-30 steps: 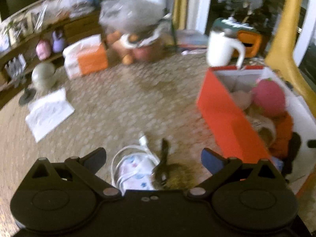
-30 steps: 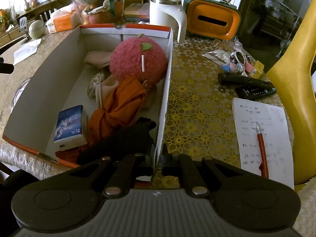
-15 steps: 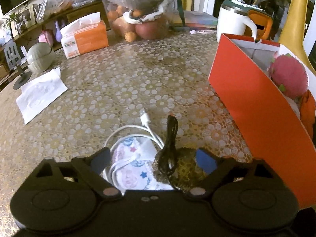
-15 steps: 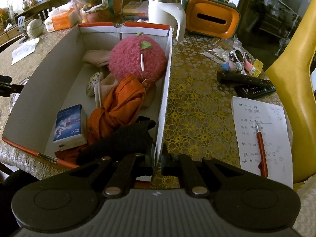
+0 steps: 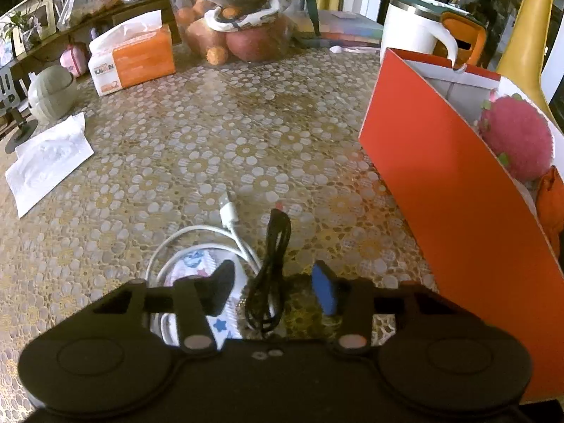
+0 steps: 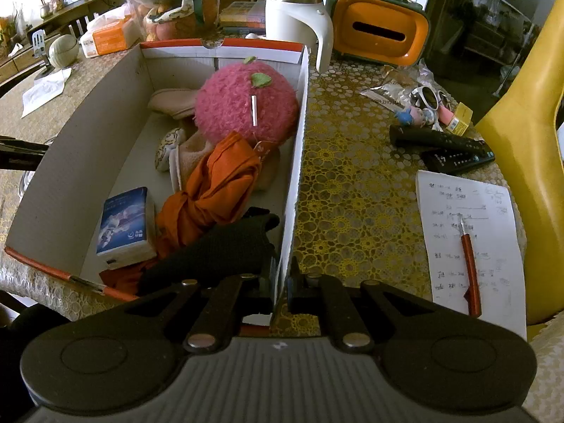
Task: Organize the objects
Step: 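Close the left gripper on the black cord, then carry the black cord into the box and open the left gripper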
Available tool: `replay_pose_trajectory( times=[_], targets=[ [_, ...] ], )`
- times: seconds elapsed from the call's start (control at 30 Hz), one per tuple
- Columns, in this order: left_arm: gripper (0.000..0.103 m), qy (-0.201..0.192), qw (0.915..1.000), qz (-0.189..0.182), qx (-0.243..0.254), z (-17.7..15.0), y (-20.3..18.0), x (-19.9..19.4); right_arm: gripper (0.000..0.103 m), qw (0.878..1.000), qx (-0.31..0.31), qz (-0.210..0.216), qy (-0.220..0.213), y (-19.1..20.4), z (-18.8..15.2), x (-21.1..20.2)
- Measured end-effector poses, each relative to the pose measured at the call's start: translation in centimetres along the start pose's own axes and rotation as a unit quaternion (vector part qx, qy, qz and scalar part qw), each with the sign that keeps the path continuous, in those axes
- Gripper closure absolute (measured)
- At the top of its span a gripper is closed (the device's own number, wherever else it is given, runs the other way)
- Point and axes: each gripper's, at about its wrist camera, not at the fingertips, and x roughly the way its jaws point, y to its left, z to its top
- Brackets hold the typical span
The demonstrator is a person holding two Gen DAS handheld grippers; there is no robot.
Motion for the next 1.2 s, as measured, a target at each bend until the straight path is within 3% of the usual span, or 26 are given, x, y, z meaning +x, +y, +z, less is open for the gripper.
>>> replay_pose_trajectory(
  times=[0.03,0.17,0.23,0.5,0.93,1.2],
  targets=[
    [0.068,0.001,1.0,-0.001,0.0,0.0,0.0,0.1,0.097,1.0,0.0,0.0,0.0,0.0,0.0,0.0],
    [0.074,0.002,1.0,0.002,0.0,0.1,-0.1,0.1,0.097,1.0,0.0,0.001,0.0,0.0,0.0,0.0],
    [0.085,0.004,1.0,0.003,-0.007,0.2,0.1,0.1,0.097,1.0,0.0,0.0,0.0,0.0,0.0,0.0],
    [0.088,0.007,0.9996,-0.013,-0.025,0.3,0.5,-0.7,0.097,1.0,0.0,0.001,0.0,0.0,0.1,0.0],
    [0.088,-0.007,0.9989,-0.041,-0.022,0.7,-0.2,-5.6,0.097,1.0,-0.001,0.001,-0.001,0.0,0.2,0.0],
    [0.089,-0.02,0.9967,-0.064,-0.045,1.4,0.5,-7.7,0.097,1.0,-0.001,0.001,-0.002,0.0,0.3,0.1]
  ],
)
